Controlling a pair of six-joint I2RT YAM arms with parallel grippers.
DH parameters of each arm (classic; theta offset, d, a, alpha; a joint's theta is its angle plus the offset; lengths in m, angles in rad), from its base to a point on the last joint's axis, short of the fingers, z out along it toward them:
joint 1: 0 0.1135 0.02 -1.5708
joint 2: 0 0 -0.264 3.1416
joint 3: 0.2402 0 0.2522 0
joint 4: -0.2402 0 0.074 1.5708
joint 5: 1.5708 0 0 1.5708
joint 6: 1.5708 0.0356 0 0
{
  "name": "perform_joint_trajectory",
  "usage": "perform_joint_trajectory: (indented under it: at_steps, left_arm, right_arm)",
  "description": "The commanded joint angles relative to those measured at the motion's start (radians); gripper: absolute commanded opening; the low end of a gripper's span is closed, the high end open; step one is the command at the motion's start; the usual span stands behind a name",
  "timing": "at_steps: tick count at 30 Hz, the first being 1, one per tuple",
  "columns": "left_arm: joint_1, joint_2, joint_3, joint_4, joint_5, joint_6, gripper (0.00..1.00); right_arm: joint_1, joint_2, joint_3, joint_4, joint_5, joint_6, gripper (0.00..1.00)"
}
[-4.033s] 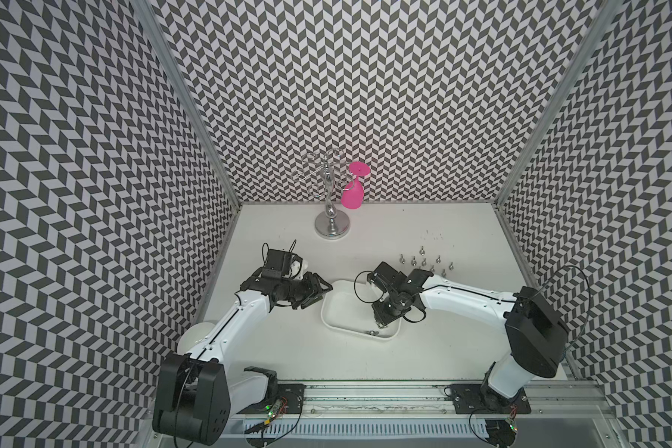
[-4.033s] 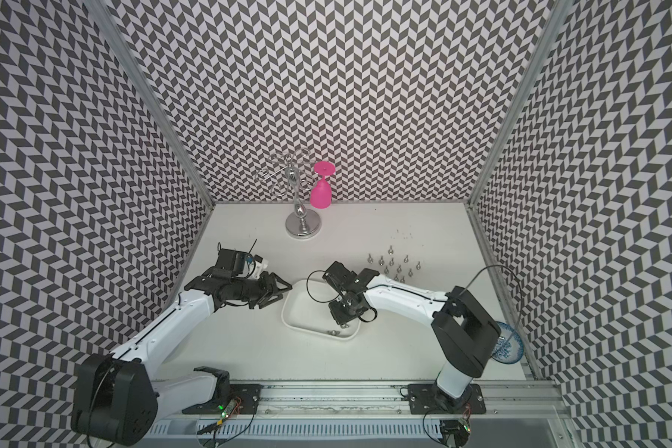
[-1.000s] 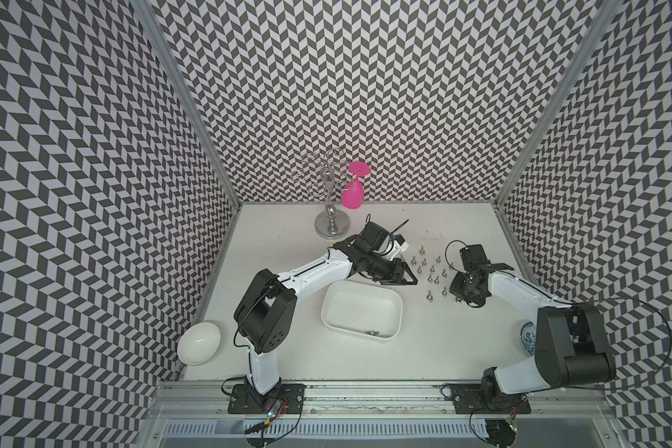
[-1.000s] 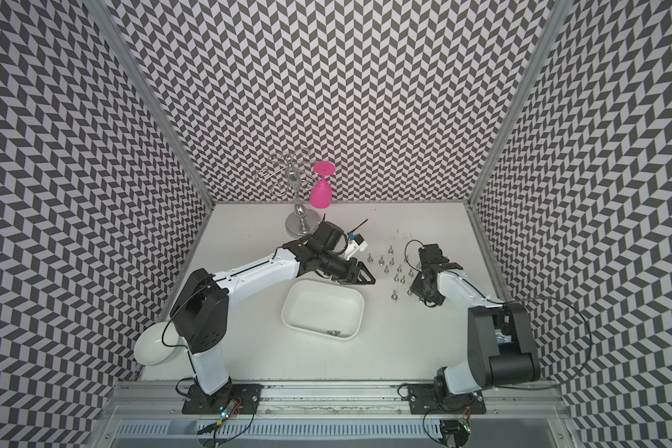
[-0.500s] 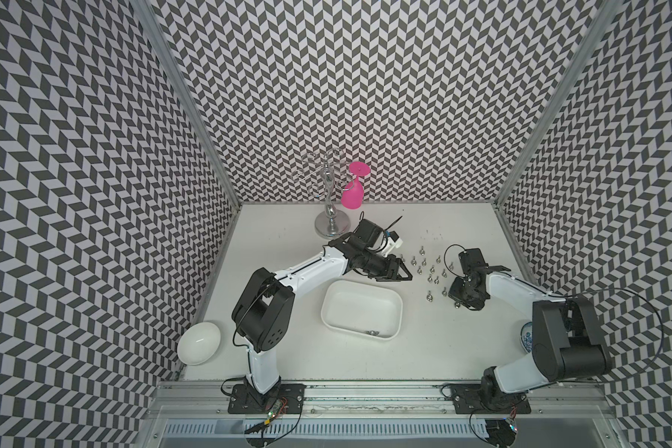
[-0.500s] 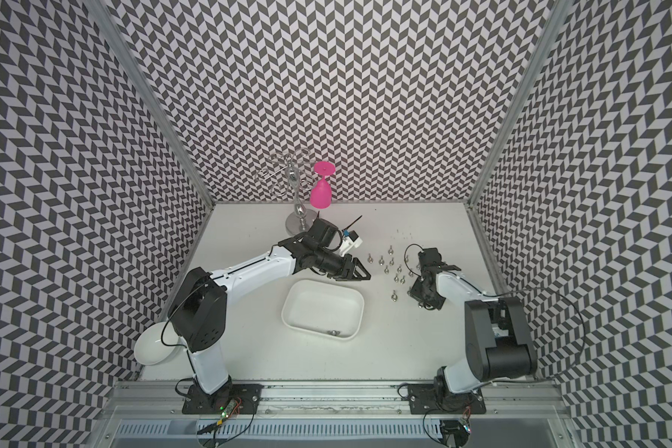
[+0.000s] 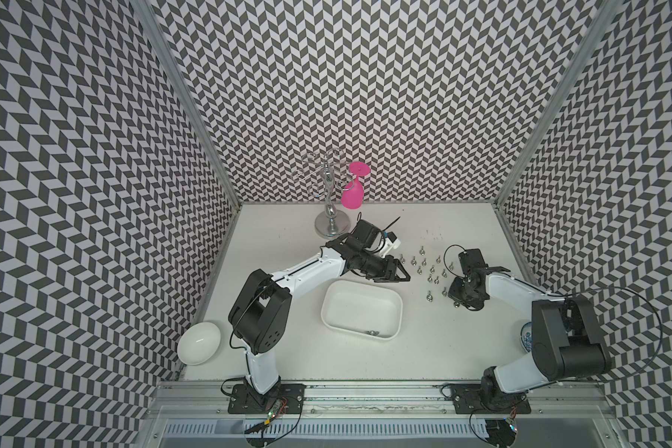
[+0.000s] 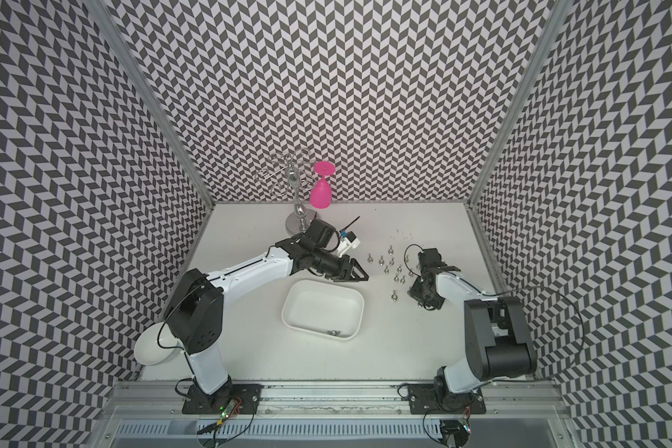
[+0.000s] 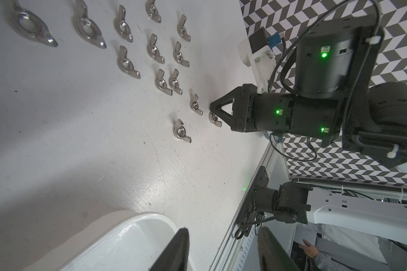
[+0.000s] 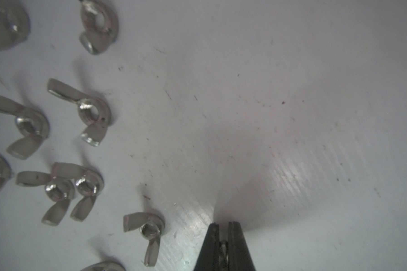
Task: Take out the wing nut from the storage box
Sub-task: Place the wing nut at the center of the board, then adjust the storage box at the center of the board.
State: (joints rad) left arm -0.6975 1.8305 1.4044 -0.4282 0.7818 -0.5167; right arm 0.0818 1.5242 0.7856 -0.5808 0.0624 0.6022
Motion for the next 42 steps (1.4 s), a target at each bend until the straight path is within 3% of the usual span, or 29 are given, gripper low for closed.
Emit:
perform_joint_trajectory:
  at_steps: [1,13,20,28,42]
  left_arm:
    - [0.007,-0.023,-0.007,-0.001,0.018,0.012,0.51]
    - [0.016,-0.019,0.002,-0.016,0.024,0.018,0.51]
    - [0.066,-0.039,-0.007,-0.043,0.024,0.042,0.51]
    - [0.175,-0.105,-0.052,-0.089,0.009,0.078,0.51]
    - [0.483,-0.343,-0.370,-0.079,0.031,0.064,0.51]
  right_arm:
    - [-0.004,0.006,-0.031,0.012,-0.007,-0.010,0.13]
    - [-0.004,-0.044,0.008,-0.029,0.016,-0.025,0.24]
    - [-0.005,-0.109,0.108,-0.079,0.032,-0.029,0.29]
    - [-0.020,-0.183,0.203,-0.099,0.113,-0.018,0.31]
    - [-0.020,-0.169,0.253,-0.053,0.010,-0.024,0.31]
